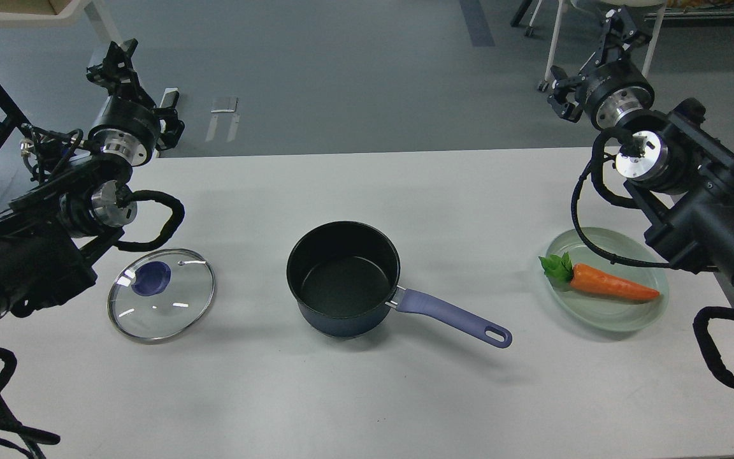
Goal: Open pot lid
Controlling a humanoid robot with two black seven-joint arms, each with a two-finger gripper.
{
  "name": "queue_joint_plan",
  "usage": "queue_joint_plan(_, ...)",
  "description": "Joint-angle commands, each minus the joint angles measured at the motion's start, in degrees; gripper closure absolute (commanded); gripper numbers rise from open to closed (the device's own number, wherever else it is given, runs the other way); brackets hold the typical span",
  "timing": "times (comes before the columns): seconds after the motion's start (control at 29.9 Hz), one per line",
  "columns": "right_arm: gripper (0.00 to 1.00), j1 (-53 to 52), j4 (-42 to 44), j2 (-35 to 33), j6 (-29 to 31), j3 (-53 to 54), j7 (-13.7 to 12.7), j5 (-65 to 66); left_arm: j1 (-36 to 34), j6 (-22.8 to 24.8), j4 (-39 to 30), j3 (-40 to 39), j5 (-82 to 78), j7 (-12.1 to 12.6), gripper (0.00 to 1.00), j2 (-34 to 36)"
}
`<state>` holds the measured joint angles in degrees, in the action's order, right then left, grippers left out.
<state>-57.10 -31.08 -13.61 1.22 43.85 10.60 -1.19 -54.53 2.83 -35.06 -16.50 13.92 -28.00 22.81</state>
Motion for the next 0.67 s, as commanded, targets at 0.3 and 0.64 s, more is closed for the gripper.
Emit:
queue_joint_plan(0.3,0.00,4.80,0.06,4.11,11.00,12.32,-0.85,-10.76,0.30,4.55,-2.56,-1.52,0.14,0.00,0.01,-1.54)
queue_joint_plan(0.64,0.00,4.98,-0.65,3.94,15.47,11.09,-0.59,-11.03,0.39,3.77,-3.88,-1.52,-0.03,0.00,0.01,-1.19)
